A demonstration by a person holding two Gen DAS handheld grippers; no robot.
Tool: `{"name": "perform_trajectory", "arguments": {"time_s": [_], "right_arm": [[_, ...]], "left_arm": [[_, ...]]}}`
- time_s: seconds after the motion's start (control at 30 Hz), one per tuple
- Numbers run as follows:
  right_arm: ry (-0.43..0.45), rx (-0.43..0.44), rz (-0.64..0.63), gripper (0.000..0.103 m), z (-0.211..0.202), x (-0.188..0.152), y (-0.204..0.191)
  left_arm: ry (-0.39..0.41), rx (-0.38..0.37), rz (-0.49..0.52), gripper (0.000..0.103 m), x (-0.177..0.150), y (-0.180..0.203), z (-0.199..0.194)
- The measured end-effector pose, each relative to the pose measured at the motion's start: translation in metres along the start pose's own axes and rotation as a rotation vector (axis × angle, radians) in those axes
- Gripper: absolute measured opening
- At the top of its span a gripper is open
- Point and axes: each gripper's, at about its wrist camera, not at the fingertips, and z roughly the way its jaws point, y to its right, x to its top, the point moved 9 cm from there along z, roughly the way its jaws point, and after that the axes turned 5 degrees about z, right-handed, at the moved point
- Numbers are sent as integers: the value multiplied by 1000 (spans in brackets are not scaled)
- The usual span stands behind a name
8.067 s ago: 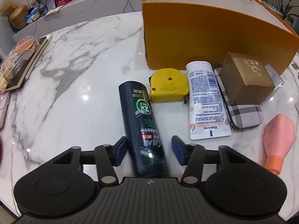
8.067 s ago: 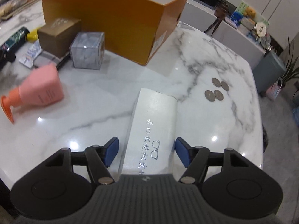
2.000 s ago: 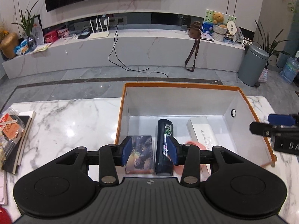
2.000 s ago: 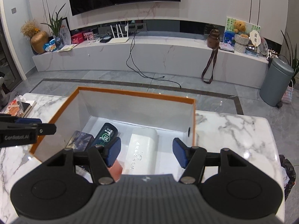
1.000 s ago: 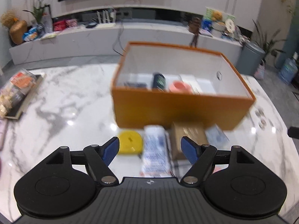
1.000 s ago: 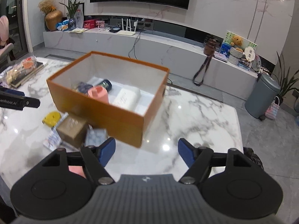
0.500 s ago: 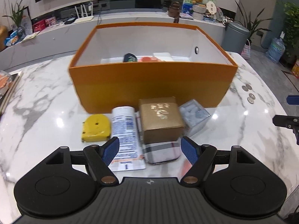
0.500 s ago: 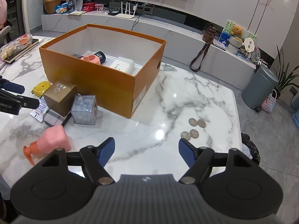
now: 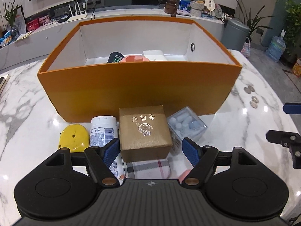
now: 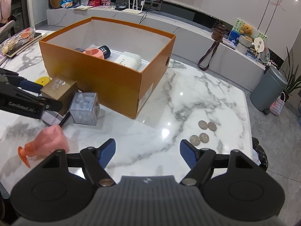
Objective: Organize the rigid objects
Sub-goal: 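Grasp the gold gift box with the left tool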
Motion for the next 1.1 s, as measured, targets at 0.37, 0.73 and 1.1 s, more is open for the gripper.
{"name": "perform_trajectory", "arguments": {"time_s": [0.37,0.73,1.1], "right_arm": [[-23,9,-11,75,12,-2,1],[-8,15,-35,75,12,8,-13],[-29,41,-57,75,24,14,-44]], "left_arm": [[1,47,13,68,1,-8,16],[34,46,30,67,-2,-22,-14],[-20,67,7,67,-51,-65,-16]]}}
